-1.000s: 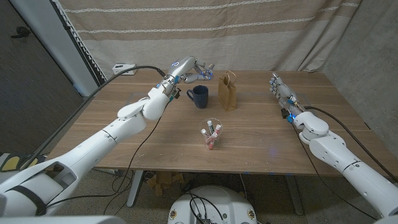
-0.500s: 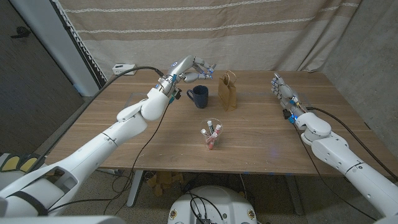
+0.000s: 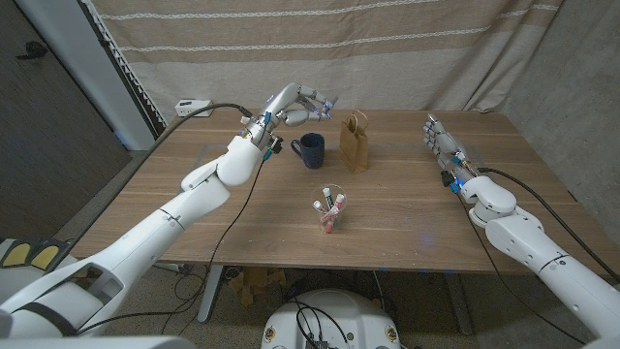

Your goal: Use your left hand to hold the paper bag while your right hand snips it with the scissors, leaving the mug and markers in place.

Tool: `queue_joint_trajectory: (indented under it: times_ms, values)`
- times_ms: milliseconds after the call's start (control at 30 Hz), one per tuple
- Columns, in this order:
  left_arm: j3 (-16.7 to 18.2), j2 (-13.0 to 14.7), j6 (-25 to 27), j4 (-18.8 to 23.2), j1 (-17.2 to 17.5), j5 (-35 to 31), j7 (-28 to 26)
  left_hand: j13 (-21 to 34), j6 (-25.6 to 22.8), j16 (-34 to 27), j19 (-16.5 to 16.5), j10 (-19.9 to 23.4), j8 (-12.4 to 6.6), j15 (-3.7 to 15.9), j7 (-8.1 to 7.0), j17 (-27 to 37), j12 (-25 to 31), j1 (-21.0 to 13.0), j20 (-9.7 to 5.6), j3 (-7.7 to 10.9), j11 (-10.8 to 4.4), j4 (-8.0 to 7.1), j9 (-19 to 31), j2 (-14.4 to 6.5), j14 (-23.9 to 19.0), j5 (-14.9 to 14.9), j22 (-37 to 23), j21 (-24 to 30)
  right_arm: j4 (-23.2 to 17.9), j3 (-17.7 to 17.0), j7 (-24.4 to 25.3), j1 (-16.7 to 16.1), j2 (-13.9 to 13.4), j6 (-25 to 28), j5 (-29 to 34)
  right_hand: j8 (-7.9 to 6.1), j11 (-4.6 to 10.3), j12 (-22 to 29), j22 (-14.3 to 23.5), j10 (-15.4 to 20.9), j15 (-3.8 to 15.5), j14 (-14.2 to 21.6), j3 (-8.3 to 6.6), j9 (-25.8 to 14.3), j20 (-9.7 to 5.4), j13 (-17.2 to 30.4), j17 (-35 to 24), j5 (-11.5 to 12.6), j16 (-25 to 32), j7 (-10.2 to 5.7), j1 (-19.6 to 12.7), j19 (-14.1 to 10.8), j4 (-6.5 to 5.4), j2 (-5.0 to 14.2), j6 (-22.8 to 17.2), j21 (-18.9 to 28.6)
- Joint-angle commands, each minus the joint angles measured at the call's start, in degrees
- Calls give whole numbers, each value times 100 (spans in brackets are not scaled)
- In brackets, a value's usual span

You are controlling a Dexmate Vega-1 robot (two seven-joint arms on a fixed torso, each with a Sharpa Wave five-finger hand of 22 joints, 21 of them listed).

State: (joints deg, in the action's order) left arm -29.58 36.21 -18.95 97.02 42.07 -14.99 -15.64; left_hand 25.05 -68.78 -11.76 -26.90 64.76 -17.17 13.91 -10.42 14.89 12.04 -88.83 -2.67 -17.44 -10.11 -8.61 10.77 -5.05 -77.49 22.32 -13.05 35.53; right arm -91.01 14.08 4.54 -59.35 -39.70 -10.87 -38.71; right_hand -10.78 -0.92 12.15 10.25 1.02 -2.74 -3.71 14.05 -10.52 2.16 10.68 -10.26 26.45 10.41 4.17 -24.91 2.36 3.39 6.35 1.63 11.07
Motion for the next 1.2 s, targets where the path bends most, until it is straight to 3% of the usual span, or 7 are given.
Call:
queue_joint_trajectory:
  times_ms: [33,467,1200]
  values:
    - [89,-76,-110,-28,27,368,228,188,-133,-4,-24,539,-2,-22,109,1,29,-272,-633,-14,-199,-47,16,-421,21,24,-8,59,-115,-28,82,-78,4,-77,77,-47,60,22,22,21,89,-24,54,-10,32,19,-22,-2,19,-93,-23,-14,0,27,-26,33]
    - [168,-169,37,-38,50,1411,842,178,-125,3,-24,531,10,-22,125,-16,25,-269,-636,-20,-199,-48,19,-420,42,24,-10,96,-174,-31,152,-127,49,-161,145,-49,46,24,23,17,101,-35,53,-11,46,21,-23,-6,19,-106,-27,-7,0,34,-33,32]
    - [259,-253,253,-99,-5,2629,1423,164,-120,10,-20,512,23,-23,124,-40,20,-268,-642,-20,-201,-46,28,-424,80,23,-21,168,-87,32,137,24,128,-196,218,-53,1,28,24,18,106,-33,52,-12,38,23,-23,-12,23,-59,-33,-16,0,42,-54,37]
